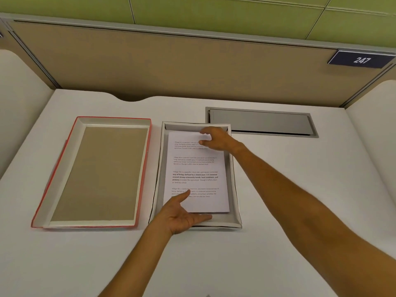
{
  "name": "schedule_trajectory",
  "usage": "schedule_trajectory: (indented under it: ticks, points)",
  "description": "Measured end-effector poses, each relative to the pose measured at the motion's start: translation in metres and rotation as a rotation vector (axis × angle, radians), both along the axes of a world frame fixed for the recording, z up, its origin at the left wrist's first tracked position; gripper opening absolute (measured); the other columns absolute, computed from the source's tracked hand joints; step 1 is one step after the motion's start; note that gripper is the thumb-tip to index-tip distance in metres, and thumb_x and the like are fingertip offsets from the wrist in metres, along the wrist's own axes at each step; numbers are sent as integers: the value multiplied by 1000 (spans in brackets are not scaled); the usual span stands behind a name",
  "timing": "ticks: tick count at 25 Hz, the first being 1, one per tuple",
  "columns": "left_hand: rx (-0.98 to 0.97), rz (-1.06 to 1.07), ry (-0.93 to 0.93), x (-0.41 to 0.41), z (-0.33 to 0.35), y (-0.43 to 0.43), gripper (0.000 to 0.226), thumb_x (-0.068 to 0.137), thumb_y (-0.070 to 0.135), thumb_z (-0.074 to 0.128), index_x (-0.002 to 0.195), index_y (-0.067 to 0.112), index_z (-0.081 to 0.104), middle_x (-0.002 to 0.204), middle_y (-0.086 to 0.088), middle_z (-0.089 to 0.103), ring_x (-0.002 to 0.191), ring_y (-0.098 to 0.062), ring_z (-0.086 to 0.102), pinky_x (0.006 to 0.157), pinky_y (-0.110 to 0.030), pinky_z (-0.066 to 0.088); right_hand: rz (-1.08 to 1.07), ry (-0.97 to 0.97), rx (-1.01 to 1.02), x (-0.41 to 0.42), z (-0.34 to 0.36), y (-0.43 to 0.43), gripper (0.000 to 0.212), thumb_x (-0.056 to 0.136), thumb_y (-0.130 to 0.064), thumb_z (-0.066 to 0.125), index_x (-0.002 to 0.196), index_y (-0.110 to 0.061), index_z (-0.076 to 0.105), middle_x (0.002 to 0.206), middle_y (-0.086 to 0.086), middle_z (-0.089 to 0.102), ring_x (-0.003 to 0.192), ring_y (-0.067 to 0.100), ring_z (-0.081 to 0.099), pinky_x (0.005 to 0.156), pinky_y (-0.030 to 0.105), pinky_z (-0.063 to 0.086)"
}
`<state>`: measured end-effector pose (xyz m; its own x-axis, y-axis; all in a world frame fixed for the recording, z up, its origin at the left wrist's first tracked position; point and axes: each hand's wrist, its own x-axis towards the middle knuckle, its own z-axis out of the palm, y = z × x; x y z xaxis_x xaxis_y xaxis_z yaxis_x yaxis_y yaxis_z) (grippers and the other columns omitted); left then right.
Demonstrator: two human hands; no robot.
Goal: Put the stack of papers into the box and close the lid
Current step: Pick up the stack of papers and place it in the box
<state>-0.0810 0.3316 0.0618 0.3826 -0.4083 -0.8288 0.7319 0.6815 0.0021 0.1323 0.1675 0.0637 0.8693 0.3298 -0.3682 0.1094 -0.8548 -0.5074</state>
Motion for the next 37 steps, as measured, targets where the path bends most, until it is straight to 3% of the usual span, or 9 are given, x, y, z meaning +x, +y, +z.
schedule_trajectory:
  ticks: [4, 9, 12, 17, 28, 33, 35, 37]
  points:
    - [55, 12, 30, 4, -10, -4, 24, 91, 24, 67, 111, 14, 57, 126, -23, 62, 124, -51, 53, 107, -70, 34, 32, 16, -44, 9, -3, 3, 63, 93, -40, 62, 147, -14, 43, 154, 7, 42, 141, 28, 40, 115, 41, 33]
    - [21, 35, 56, 1, -21, -1, 40, 85, 33, 74, 115, 11, 58, 125, -27, 62, 121, -51, 55, 106, -68, 37, 68, 55, -47, 19, -6, 14, 64, 90, -43, 65, 143, -12, 47, 146, 10, 51, 133, 29, 49, 111, 39, 39]
    - [17, 62, 70, -1, -25, -1, 45, 83, 36, 76, 115, 9, 59, 122, -29, 63, 119, -52, 55, 107, -69, 37, 60, 95, -33, 20, -7, 16, 72, 86, -42, 71, 146, -13, 44, 150, 7, 47, 137, 26, 45, 116, 39, 36]
    - [3, 85, 65, 0, -29, 1, 49, 82, 39, 76, 117, 9, 58, 108, -35, 69, 117, -52, 58, 103, -70, 39, 11, 89, 15, 24, -10, 18, 73, 81, -41, 77, 144, -15, 48, 147, 6, 50, 135, 25, 46, 115, 36, 36]
    - [-41, 124, 73, -1, -26, 1, 55, 82, 45, 74, 120, 9, 57, 122, -30, 65, 119, -51, 57, 105, -68, 39, 10, 63, 27, 19, -10, 22, 72, 82, -43, 74, 142, -13, 49, 145, 7, 52, 133, 26, 49, 113, 35, 39]
    - [-67, 98, 82, -4, -12, 5, 47, 89, 36, 69, 125, 10, 52, 132, -32, 57, 124, -55, 52, 108, -69, 35, 54, 80, 17, 18, 0, 20, 75, 82, -40, 76, 144, -13, 45, 146, 7, 51, 134, 26, 49, 113, 37, 39]
    - [-98, 59, 47, -3, -3, 15, 49, 91, 32, 69, 128, 6, 51, 136, -35, 53, 124, -57, 51, 106, -68, 38, 34, 64, 56, 15, 7, 24, 80, 81, -39, 77, 147, -13, 41, 148, 6, 50, 137, 25, 47, 114, 37, 37]
    - [-13, 55, -26, 4, 7, 35, 56, 92, 29, 67, 129, -8, 47, 135, -37, 51, 121, -54, 55, 94, -62, 50, -26, 38, 151, 7, 13, 35, 85, 78, -39, 79, 148, -12, 40, 148, 6, 51, 136, 24, 49, 112, 36, 38]
